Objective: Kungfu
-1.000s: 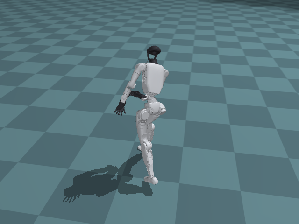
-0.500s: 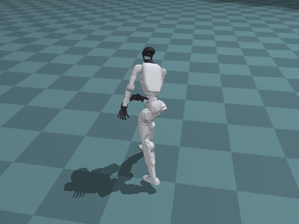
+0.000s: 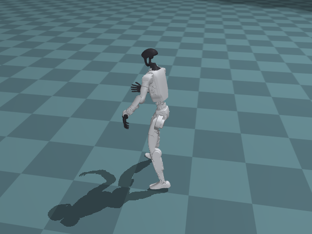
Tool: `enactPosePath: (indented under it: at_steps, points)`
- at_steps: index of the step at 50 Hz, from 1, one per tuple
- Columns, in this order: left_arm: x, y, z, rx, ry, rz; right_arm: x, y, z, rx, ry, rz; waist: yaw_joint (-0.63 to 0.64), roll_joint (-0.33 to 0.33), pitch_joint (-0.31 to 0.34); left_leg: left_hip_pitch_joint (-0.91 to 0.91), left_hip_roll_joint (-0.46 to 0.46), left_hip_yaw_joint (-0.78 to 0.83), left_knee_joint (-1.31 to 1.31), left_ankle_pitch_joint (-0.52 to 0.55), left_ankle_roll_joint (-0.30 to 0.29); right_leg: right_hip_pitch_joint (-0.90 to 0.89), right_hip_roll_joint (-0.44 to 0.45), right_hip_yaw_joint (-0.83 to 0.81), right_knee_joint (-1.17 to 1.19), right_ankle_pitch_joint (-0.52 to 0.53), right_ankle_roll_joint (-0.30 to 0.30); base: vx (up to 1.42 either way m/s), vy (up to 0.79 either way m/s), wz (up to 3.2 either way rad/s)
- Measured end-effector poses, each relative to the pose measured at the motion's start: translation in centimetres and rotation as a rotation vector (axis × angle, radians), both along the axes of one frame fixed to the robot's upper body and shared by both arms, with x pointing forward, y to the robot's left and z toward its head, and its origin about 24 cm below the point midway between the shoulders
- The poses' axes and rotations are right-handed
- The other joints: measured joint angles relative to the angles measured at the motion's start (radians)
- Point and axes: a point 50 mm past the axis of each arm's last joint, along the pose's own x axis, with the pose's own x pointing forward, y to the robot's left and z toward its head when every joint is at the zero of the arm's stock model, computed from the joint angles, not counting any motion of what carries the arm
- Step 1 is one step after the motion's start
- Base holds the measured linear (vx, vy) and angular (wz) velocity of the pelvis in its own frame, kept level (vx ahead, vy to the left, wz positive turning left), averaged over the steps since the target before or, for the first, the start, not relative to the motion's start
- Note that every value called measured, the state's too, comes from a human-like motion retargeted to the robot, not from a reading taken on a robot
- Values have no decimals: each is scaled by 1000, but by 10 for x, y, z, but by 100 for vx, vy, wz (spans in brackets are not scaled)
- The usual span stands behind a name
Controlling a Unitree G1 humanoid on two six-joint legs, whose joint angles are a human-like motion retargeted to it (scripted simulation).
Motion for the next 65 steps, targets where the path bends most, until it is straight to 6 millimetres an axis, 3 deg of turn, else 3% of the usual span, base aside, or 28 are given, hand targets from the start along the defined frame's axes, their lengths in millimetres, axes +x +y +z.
enactPosePath:
  at_steps: [4, 8, 11, 13, 18, 24, 30, 32, 33, 35, 37, 38, 40, 42, 45, 48, 52, 55, 60, 65]
  points:
    - [-9, 6, 8, -324, 6, 175, -25, -49, -30, 49, 172, -150, 29, -57, -21, -48, -15, -36, 78, -85, -6, 34, -40, -23, -17, 22, 24, 12, 37, 55]
    - [-16, 6, 21, -616, -3, 229, -66, -87, -64, 109, 326, -344, 32, -108, -43, -158, -62, -98, 223, -157, 22, 69, -84, 9, -68, 75, 30, 12, 46, 91]
    - [-19, 5, 26, -724, -39, 251, -107, -103, -98, 187, 471, -495, 43, -128, -58, -217, -116, -135, 284, -194, 44, 107, -109, 21, -140, 114, -14, 15, 61, 91]
    - [-26, 4, 24, -775, -55, 280, -137, -103, -122, 273, 583, -573, 49, -123, -73, -228, -133, -145, 275, -219, 72, 139, -116, -1, -185, 85, -58, 21, 58, 67]
    - [-68, 4, 6, -937, -43, 422, -204, -71, -171, 651, 797, -668, 88, -102, -127, -252, -171, -175, 229, -221, 127, 181, -111, -90, -245, 28, -210, 22, 46, 10]
    - [-133, -11, -31, -1123, -21, 745, -259, -2, -197, 997, 944, -635, 132, -107, -187, -174, -209, -140, 32, -147, 200, 201, -19, -122, -133, 2, -64, 13, 37, -15]
    - [-192, -64, -72, -1439, 147, 1145, -300, 76, -201, 1255, 1065, -552, 131, -123, -256, -87, -247, -106, -154, -75, 246, 230, 215, -3, -27, -145, 29, 14, 20, 3]
    - [-209, -76, -77, -1508, 200, 1230, -310, 92, -199, 1363, 1072, -547, 95, -141, -279, -65, -275, -115, -185, -66, 253, 240, 297, 65, -43, -186, 51, 15, 8, 50]
    - [-216, -80, -79, -1525, 220, 1261, -311, 91, -198, 1385, 1048, -556, 83, -159, -291, -53, -297, -111, -199, -64, 257, 249, 332, 113, -67, -198, 61, 14, 7, 21]
    - [-231, -85, -81, -1526, 261, 1308, -312, 92, -198, 1386, 1074, -541, 61, -189, -314, -27, -343, -104, -222, -63, 269, 271, 384, 198, -122, -164, 25, 13, 8, -4]
    - [-237, -84, -83, -1521, 296, 1343, -316, 81, -199, 1299, 1119, -499, 62, -192, -330, -8, -344, -96, -235, -59, 252, 296, 410, 208, -172, -157, -139, 10, 21, -61]
    - [-237, -84, -82, -1544, 305, 1351, -317, 74, -200, 1236, 1141, -465, 88, -194, -342, -6, -345, -76, -239, -59, 246, 318, 367, 125, -184, -148, -158, 11, 24, -112]
    - [-236, -78, -82, -1556, 350, 1342, -320, 65, -201, 1121, 1183, -390, 118, -190, -367, -6, -355, -59, -251, -55, 240, 325, 345, 139, -176, -178, -94, 10, 21, -65]
    - [-232, -69, -82, -1483, 399, 1290, -322, 62, -201, 1070, 1211, -323, 104, -169, -381, 4, -357, -71, -264, -47, 243, 301, 378, 221, -161, -179, -40, 8, 17, 46]
    - [-218, -49, -81, -1310, 439, 1183, -320, 48, -200, 1031, 1220, -224, 130, -126, -377, 18, -346, -37, -280, -43, 262, 289, 340, 123, -122, -159, 58, -3, 23, -1]
    - [-199, -21, -74, -1103, 471, 1015, -311, 19, -200, 897, 1253, -141, 134, -100, -351, 22, -335, -28, -271, -33, 261, 276, 349, 119, -83, -136, 149, -11, 11, -19]
    - [-178, 25, -57, -761, 484, 820, -288, -22, -202, 595, 1305, -101, 162, -95, -328, 22, -273, 28, -262, -19, 223, 251, 405, 88, -71, -91, 158, -18, -30, -67]
    - [-164, 50, -49, -499, 445, 743, -257, -48, -203, 303, 1315, -92, 148, -91, -302, 22, -251, 53, -256, -10, 210, 239, 417, 88, -60, -79, 158, -18, -13, -36]
    - [-141, 43, -57, -254, 370, 593, -216, -89, -190, -240, 1187, -151, 116, -48, -267, 30, -271, 74, -247, -18, 230, 279, 327, 47, -110, -119, 158, -11, 22, -24]
    - [-139, 11, -79, -84, 380, 405, -214, -92, -190, -463, 1173, -113, 129, -49, -275, 44, -288, 98, -248, -31, 237, 320, 224, 21, -159, -124, 119, 0, -7, -32]
